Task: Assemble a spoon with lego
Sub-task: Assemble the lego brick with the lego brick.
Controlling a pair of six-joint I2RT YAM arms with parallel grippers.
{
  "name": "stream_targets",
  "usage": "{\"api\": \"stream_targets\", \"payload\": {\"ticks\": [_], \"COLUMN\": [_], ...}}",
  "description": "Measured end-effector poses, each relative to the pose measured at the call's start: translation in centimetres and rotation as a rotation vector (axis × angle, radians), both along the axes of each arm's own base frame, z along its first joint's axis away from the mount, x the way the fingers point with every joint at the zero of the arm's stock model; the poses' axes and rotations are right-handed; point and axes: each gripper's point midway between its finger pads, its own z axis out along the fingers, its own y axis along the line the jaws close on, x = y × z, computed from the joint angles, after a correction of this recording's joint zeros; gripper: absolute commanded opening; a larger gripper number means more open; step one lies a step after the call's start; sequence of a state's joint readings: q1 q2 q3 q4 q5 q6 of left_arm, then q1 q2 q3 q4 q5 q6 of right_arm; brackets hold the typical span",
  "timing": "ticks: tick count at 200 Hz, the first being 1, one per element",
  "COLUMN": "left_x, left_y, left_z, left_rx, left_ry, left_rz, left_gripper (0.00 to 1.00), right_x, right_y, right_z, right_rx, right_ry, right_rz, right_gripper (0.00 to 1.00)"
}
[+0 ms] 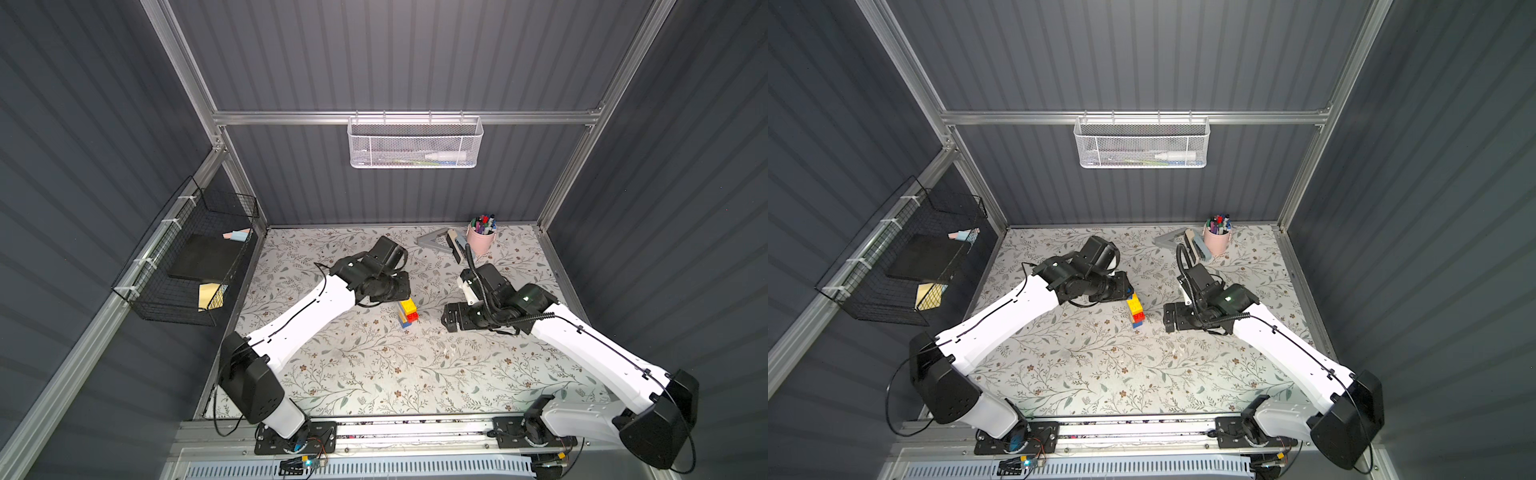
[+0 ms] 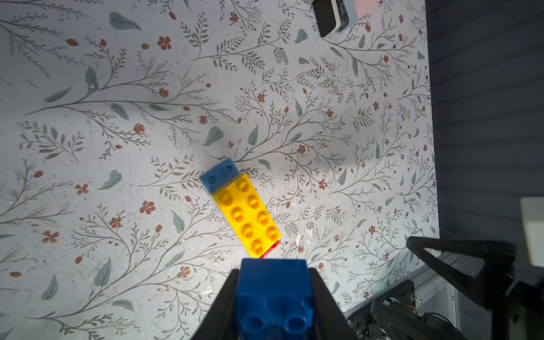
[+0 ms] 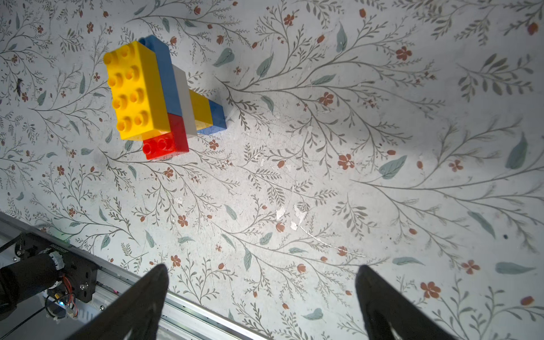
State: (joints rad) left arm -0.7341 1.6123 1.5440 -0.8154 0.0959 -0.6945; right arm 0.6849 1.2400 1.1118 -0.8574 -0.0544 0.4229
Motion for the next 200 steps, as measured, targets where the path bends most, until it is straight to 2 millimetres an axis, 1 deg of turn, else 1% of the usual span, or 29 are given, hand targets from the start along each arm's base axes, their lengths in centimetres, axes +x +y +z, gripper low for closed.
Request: {"api": "stream_targets", "payload": {"ticks": [17,37,71,88,136,169,200], "left_x": [-0.1,-0.3,-0.4,-0.3,0.2,0.9,1.0], "left_y": [-0.4,-0.2,0.3,0.3,0.0,-0.5,-0.7], "left_z": [-0.9,-2.2,-2.7,-3.0,-4.9,-5.1,-5.0], "left_rx": [0.026,0.062,0.095,0.107,0.144,0.144,0.141], "left_ry": [0.031,0.066,0.076,0.085,0.112,0.117,0.115], "left_rz": [0.001,0.011,0.028,0.032,0.038,0.044,0.046], "left_gripper": [0.19,0.2,0.21,0.22,0.22,0.22,0.23], "right_x": [0.1,0.2,0.2,0.2,0.1,0.0,-0.1], "right_y": [0.2,0.3,0.3,0.4,0.5,0.5,0.4], "right_z": [0.0,-0.2,-0.8,-1.0,-1.5,-1.6,-1.9], "right_rx": [0.01,0.015,0.014,0.014,0.016,0.017,0.012], "right_ry": [-0.001,0.001,0.01,0.014,0.025,0.027,0.032], "right_rz": [-0.001,0.0,-0.001,0.001,0.005,0.006,0.007], "right_gripper": [0.99,0.99,0.99,0.99,0.99,0.99,0.99]}}
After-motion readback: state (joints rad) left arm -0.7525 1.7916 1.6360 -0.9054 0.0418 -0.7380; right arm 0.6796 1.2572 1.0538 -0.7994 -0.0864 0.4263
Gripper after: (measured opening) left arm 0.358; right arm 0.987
